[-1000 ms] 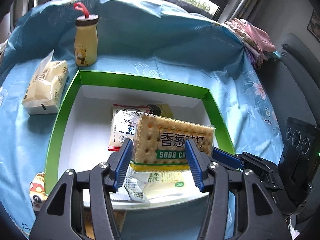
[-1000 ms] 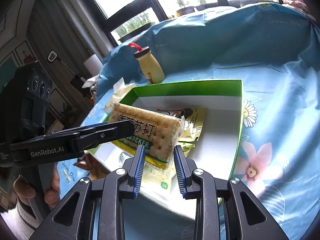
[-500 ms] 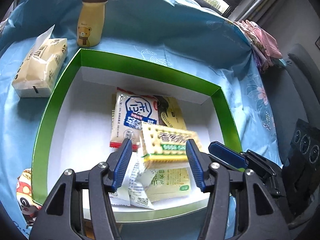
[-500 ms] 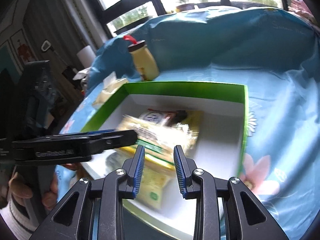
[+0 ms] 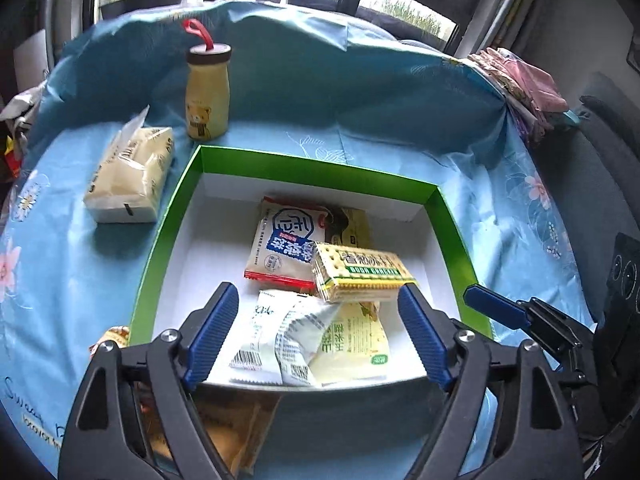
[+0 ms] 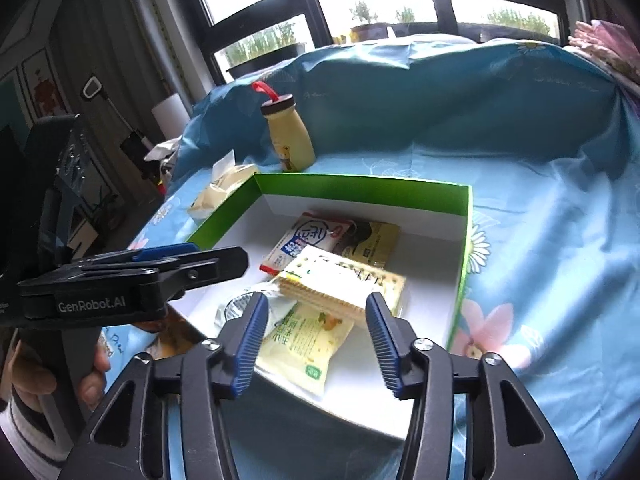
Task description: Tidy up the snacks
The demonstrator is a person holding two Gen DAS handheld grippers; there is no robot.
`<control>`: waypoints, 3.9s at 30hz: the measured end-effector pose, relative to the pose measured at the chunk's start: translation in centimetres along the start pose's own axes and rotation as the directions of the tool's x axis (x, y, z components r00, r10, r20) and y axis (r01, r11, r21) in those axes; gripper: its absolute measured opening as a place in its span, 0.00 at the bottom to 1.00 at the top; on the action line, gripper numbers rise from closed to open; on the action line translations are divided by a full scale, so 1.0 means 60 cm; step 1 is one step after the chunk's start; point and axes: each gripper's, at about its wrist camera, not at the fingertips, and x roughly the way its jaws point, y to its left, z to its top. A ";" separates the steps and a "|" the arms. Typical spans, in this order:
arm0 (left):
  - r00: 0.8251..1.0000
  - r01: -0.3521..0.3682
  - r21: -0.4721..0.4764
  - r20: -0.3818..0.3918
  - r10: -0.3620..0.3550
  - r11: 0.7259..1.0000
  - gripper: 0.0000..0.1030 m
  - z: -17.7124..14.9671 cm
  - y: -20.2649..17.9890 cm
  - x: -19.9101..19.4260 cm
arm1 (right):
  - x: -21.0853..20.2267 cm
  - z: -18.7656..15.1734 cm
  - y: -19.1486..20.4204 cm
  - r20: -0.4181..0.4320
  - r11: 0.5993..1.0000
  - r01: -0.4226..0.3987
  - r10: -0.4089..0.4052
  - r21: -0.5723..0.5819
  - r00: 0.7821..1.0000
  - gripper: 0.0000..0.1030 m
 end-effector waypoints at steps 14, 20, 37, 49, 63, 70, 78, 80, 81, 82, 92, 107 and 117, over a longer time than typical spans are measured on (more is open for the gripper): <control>0.995 -0.044 0.060 0.093 0.038 0.997 0.82 -0.042 -0.050 -0.088 | -0.076 -0.029 0.034 0.042 1.000 -0.030 0.030 -0.005 0.999 0.54; 0.989 -0.060 0.084 0.137 0.049 0.995 0.82 -0.059 -0.069 -0.125 | -0.107 -0.041 0.056 0.060 0.998 -0.057 0.059 -0.030 0.996 0.55; 0.971 -0.078 0.120 0.233 0.048 0.990 0.98 -0.100 -0.104 -0.211 | -0.170 -0.064 0.092 0.090 0.995 -0.074 0.080 -0.061 0.993 0.56; 0.953 -0.111 0.139 0.294 0.066 0.984 0.99 -0.123 -0.117 -0.254 | -0.197 -0.075 0.106 0.113 0.994 -0.080 0.089 -0.077 0.990 0.65; 0.982 -0.043 0.056 0.187 0.031 0.997 0.99 -0.156 -0.068 -0.229 | -0.182 -0.099 0.113 0.058 0.993 -0.103 0.106 -0.062 0.993 0.65; 0.997 0.004 -0.137 0.082 0.007 0.991 0.99 -0.188 0.034 -0.200 | -0.144 -0.126 0.111 -0.020 0.992 -0.119 0.118 -0.041 0.993 0.65; 0.993 0.117 -0.389 0.016 -0.120 0.914 0.99 -0.231 0.158 -0.168 | -0.087 -0.150 0.111 -0.117 0.985 -0.170 0.168 -0.005 0.979 0.65; 0.988 0.142 -0.443 0.012 -0.152 0.885 0.99 -0.240 0.180 -0.157 | -0.070 -0.154 0.112 -0.140 0.981 -0.194 0.194 0.014 0.971 0.65; 0.988 0.143 -0.455 0.010 -0.155 0.879 0.99 -0.242 0.185 -0.154 | -0.060 -0.156 0.114 -0.152 0.978 -0.208 0.209 0.025 0.966 0.65; 0.987 0.146 -0.466 0.009 -0.161 0.872 0.99 -0.243 0.190 -0.150 | -0.050 -0.157 0.117 -0.162 0.974 -0.224 0.226 0.034 0.961 0.65; 0.977 0.197 -0.479 0.022 -0.213 0.855 0.97 -0.214 0.229 -0.107 | 0.012 -0.142 0.156 -0.192 0.963 -0.268 0.266 0.013 0.945 0.65; 0.974 0.188 -0.389 -0.045 -0.223 0.902 0.78 -0.186 0.227 -0.043 | 0.100 -0.125 0.219 -0.215 0.962 -0.214 0.177 -0.167 0.961 0.65; 0.972 0.171 -0.394 -0.085 -0.221 0.903 0.64 -0.187 0.232 -0.024 | 0.120 -0.115 0.231 -0.220 0.955 -0.193 0.143 -0.225 0.965 0.64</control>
